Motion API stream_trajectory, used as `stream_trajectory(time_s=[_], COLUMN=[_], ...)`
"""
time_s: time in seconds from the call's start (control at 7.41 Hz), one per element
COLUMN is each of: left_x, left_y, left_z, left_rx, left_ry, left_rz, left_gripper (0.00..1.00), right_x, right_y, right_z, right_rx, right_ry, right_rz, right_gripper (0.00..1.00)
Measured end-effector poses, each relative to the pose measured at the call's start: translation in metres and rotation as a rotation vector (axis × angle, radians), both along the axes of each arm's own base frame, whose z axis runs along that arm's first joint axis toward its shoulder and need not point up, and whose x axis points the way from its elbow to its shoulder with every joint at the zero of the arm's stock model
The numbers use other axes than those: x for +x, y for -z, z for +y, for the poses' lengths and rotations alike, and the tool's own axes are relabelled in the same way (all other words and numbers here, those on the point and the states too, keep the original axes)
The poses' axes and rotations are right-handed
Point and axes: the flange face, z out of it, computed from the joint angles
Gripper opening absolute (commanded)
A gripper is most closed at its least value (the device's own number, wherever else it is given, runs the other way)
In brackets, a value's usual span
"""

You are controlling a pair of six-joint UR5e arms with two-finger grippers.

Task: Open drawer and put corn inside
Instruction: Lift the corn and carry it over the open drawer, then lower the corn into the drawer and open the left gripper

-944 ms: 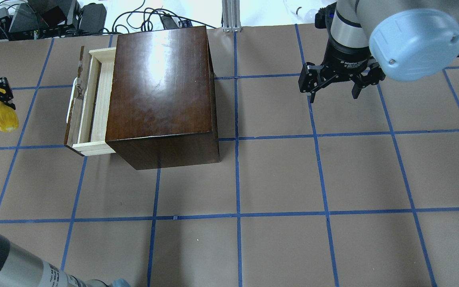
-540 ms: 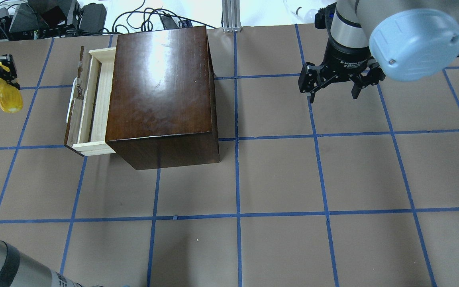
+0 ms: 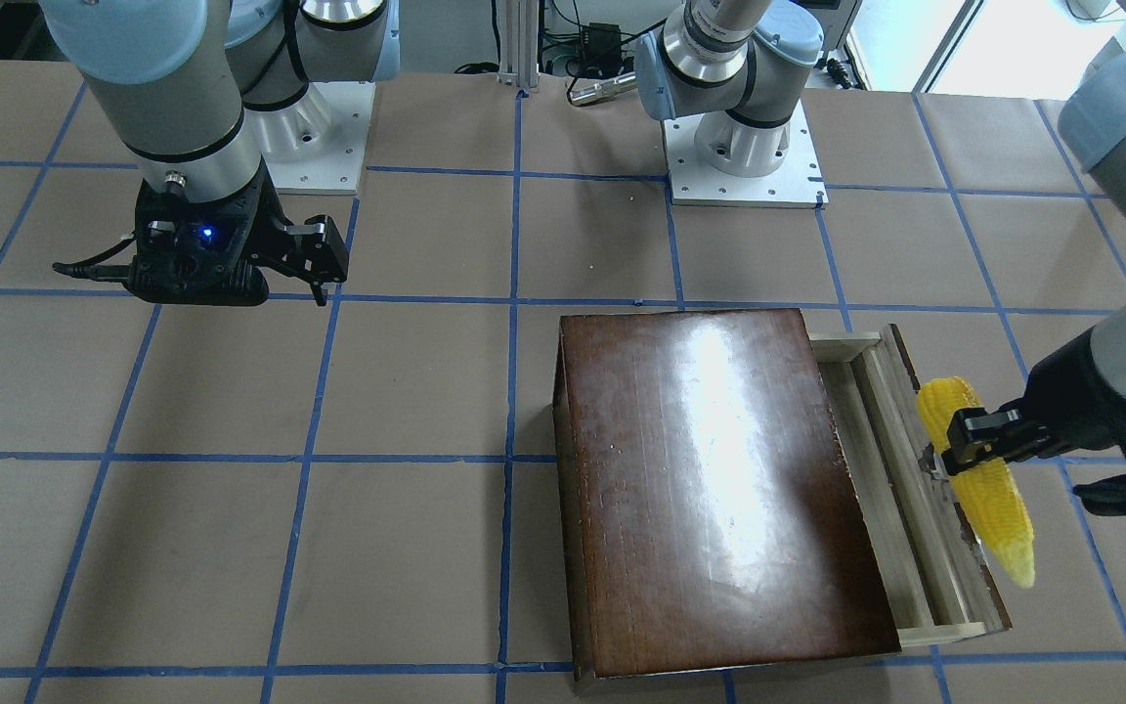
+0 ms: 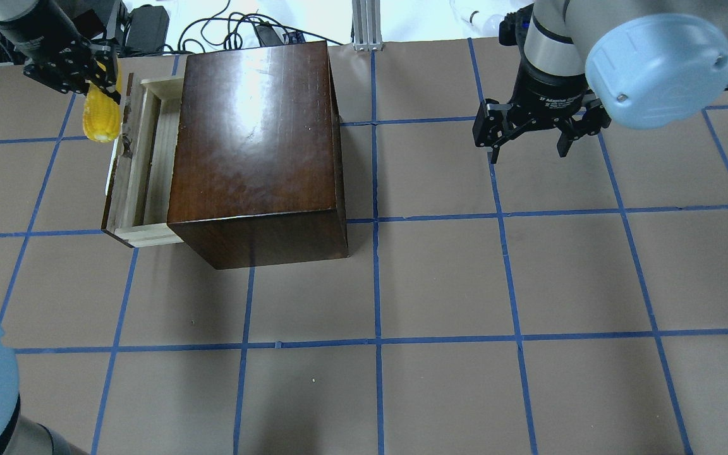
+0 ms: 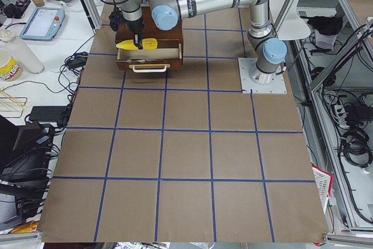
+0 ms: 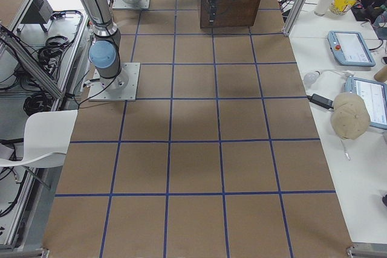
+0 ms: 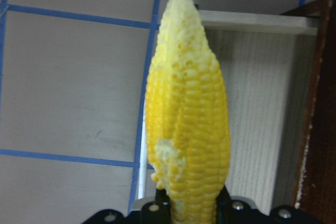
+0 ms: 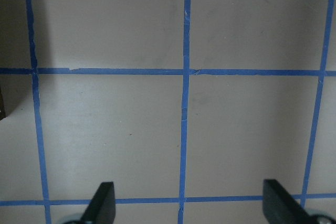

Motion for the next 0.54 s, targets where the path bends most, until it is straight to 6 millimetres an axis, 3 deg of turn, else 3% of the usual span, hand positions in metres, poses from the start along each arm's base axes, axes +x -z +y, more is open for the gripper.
stream_trajectory(time_s=[0.54], left_x=[-0.010], left_y=[0.050], left_z=[-0.001], left_rx=[0.060], left_ry=[0.110], left_rz=[0.075], left_gripper=[0.00], right_x=[0.000], right_y=[0.000], right_z=[0.000], right_rx=[0.000], right_ry=[0.000], right_rz=[0.003], right_gripper=[1.00])
